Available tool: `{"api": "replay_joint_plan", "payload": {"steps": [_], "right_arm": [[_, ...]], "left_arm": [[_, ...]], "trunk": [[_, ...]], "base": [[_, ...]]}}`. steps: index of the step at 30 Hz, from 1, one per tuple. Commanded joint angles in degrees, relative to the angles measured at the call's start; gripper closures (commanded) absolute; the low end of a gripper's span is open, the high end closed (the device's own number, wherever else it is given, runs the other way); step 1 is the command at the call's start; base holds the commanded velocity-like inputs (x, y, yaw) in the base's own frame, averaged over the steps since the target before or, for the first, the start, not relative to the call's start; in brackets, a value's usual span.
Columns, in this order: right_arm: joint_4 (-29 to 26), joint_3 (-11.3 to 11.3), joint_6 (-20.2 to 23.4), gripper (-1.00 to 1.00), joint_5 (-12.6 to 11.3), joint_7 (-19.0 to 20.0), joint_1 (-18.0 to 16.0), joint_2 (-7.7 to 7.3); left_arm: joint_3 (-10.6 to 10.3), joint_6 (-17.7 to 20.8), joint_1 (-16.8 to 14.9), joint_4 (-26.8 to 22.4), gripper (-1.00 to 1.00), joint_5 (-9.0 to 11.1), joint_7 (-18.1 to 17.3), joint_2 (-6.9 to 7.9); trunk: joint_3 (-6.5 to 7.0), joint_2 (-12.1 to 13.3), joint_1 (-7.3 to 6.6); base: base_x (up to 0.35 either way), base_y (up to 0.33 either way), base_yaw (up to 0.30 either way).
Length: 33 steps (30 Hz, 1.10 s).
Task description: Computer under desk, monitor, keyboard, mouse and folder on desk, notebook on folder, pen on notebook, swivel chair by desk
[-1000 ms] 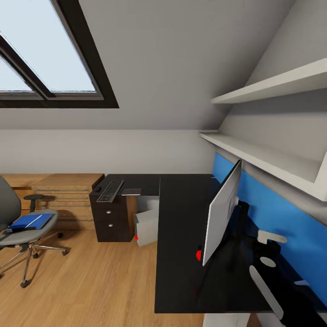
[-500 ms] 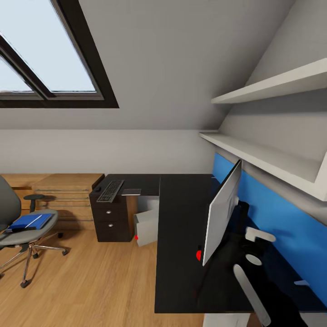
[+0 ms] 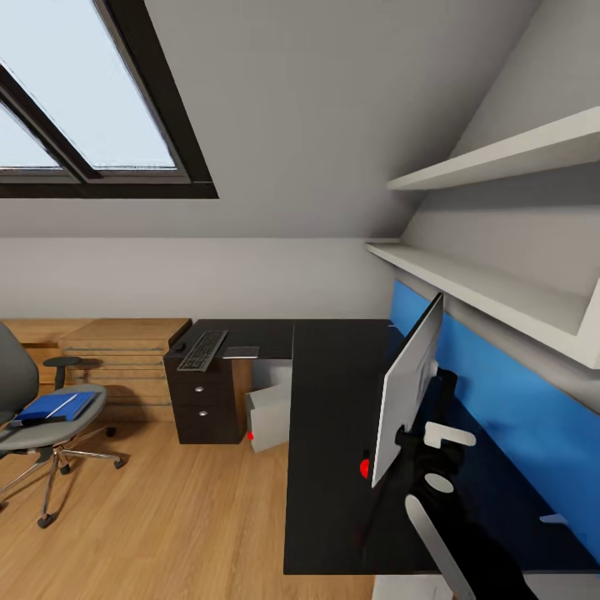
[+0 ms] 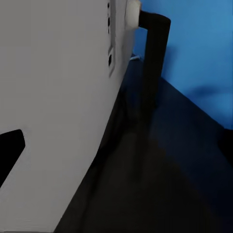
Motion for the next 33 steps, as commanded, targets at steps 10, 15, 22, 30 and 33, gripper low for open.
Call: {"api": "replay_joint_plan", "payload": {"steps": [10, 15, 22, 30, 33], "right_arm": [[0.06, 3.18, -0.02, -1.00, -0.11, -0.48, -0.07, 0.00], [0.03, 3.17, -0.03, -1.00, -0.09, -0.52, -0.07, -0.03], [-0.15, 3.00, -0.56, -1.00, -0.04, -0.56, -0.07, -0.08], [-0.40, 3.79, -3.37, -1.00, -0.13, -0.65, -0.07, -0.09], [-0.88, 4.85, -3.80, -1.00, -0.12, -0.65, -0.07, -0.07]], "left_arm": [[-0.49, -0.17, -0.01, -0.09, -1.00, 0.49, 0.36, 0.09], [-0.49, -0.17, -0.01, -0.09, -1.00, 0.50, 0.36, 0.10], [-0.49, -0.17, -0.01, -0.09, -1.00, 0.51, 0.37, 0.16], [-0.49, -0.19, -0.01, -0.09, -1.00, 0.49, 0.37, 0.14], [-0.49, -0.22, -0.01, -0.10, -1.00, 0.46, 0.37, 0.06]], "trunk": [[-0.10, -0.09, 0.03], [-0.10, -0.09, 0.03], [-0.10, -0.09, 0.03], [-0.10, -0.09, 0.03], [-0.10, -0.09, 0.03]], "base": [[-0.265, 0.000, 0.000], [-0.331, 0.000, 0.000], [-0.288, 0.026, 0.000], [-0.072, 0.010, 0.000], [-0.016, 0.002, 0.000]]}}
